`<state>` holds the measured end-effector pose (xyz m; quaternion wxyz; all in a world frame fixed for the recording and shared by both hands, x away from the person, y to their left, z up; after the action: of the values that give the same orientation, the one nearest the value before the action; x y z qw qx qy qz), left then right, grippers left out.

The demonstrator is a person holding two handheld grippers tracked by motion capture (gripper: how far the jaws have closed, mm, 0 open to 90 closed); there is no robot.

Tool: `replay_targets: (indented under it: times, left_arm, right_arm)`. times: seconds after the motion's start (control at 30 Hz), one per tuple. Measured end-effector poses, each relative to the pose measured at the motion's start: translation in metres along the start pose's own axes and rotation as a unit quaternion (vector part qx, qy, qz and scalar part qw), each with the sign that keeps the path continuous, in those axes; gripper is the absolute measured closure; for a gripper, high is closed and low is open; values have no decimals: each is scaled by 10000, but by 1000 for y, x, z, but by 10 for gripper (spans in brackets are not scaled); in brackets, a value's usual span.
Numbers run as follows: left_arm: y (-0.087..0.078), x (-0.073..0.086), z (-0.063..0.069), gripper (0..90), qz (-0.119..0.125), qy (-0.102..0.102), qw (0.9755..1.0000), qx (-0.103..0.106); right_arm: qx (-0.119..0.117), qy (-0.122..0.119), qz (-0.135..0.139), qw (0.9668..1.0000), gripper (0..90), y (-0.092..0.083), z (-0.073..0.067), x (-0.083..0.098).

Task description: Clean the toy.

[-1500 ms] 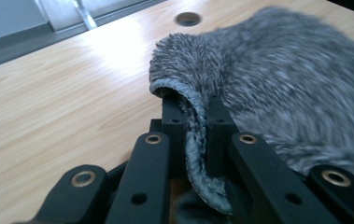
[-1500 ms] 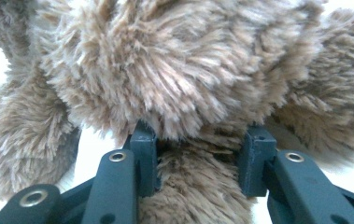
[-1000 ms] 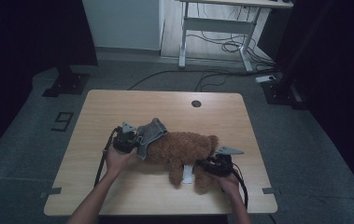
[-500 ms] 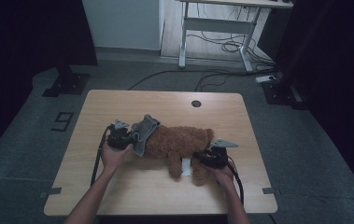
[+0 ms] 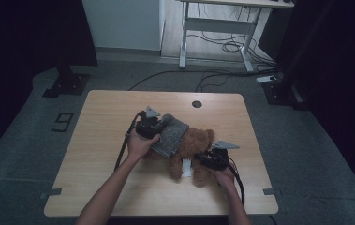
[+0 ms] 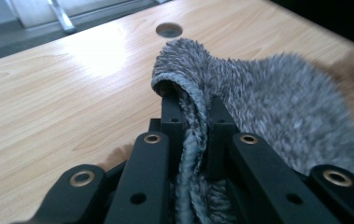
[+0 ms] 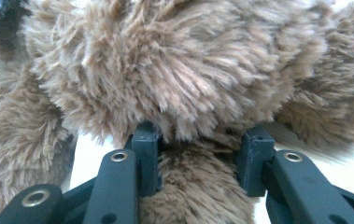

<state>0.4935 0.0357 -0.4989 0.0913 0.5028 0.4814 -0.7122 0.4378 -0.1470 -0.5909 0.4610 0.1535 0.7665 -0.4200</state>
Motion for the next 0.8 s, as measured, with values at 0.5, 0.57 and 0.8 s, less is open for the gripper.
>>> replay_targets:
  times: [0.5, 0.57, 0.8]
  left_arm:
    - [-14, 32, -16, 809, 34, -260, 9997, -22]
    - [-17, 36, -14, 812, 84, -207, 9997, -50]
    - [-25, 49, -6, 815, 253, -135, 9996, 4]
  right_arm:
    - [-32, 19, -58, 10000, 562, -2, -3, 3]
    - [-64, -51, -61, 9999, 511, -3, -4, 3]
    - [-275, 33, 272, 9992, 358, -34, -3, -8]
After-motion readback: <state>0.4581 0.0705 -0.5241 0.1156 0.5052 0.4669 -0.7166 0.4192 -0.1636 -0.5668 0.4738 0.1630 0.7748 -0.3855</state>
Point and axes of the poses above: each handheld gripper's, and its own axes: y roughly forward along the jaws, x roughly out of its underside, z roughly to its right, the point moved 9 cm from there along y, roughly forward along the jaws, and after that the axes turned 3 degrees about x, right-handed, at the moved point
